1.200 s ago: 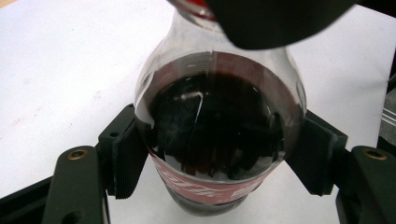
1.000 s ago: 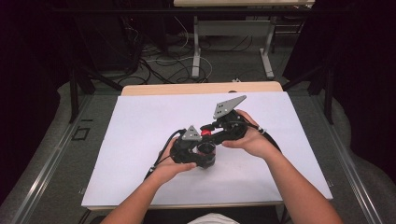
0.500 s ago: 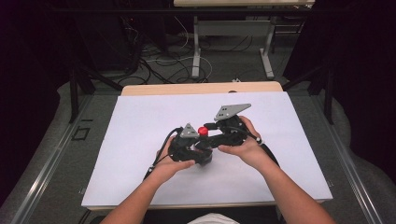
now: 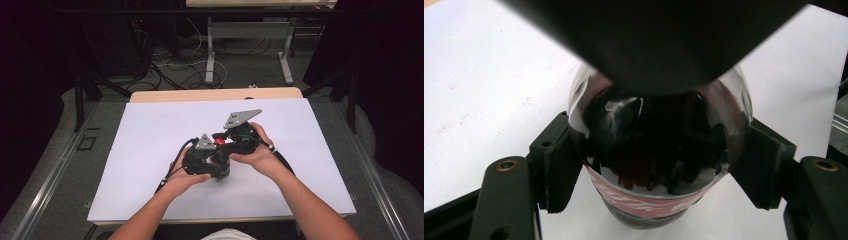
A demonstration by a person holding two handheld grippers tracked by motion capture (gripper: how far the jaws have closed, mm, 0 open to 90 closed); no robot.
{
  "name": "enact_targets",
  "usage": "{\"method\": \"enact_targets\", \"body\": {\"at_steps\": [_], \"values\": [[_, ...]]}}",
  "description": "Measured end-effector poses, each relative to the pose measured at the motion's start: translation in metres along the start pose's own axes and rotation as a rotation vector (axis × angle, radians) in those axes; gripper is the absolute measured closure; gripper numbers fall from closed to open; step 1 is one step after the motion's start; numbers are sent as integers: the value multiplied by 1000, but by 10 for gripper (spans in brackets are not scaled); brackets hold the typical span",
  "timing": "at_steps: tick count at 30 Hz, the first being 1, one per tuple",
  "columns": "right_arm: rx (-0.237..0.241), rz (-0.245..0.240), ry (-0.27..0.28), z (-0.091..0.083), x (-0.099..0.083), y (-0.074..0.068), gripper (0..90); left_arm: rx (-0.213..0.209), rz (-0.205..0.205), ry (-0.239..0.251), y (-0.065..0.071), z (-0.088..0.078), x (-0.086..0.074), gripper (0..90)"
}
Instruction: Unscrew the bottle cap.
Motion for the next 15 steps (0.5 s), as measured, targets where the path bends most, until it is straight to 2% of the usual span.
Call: {"method": "enact_targets", "body": {"at_steps": [1, 2, 3, 4, 5, 6, 9, 10, 11, 13, 14, 15], "values": [[48, -32, -16, -1, 0, 2, 608, 3, 2, 3, 0, 0, 0, 301], [48, -32, -16, -1, 0, 2, 608, -3, 6, 1, 1, 1, 0, 301], [99, -57, -37, -2, 0, 4, 608, -9, 10, -2, 2, 1, 0, 301], [124, -65, -44, -3, 0, 4, 607, -10, 12, 0, 2, 1, 0, 301], [124, -65, -44, -3, 0, 4, 607, -16, 20, -14, 2, -1, 0, 301], [140, -90, -44, -4, 1, 5, 604, -6, 12, 7, 2, 0, 1, 301], [133, -90, -39, -5, 2, 4, 590, -9, 4, 12, 2, -1, 1, 301], [107, -90, -27, -6, 4, 6, 505, -8, 4, 10, 1, -1, 1, 300], [107, -90, -27, -6, 4, 6, 505, 1, 11, 16, -2, -1, 1, 300], [63, -64, -12, -8, 6, 8, 478, 6, -2, 16, -3, -1, 1, 300], [28, -44, -22, -11, 5, 9, 455, 0, -4, 2, -4, -3, 0, 301], [28, -44, -22, -11, 5, 9, 455, 3, -4, 2, -6, -3, 0, 301]]}}
Point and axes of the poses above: each handheld gripper's, and its own axes: z roughly forward along the jaws, x roughly out of its top, y roughly to its right, the point moved 7 cm from there along z, roughly forward along the jaws, and after that the axes turned 1 degree about -x, right-handed, at the moved point
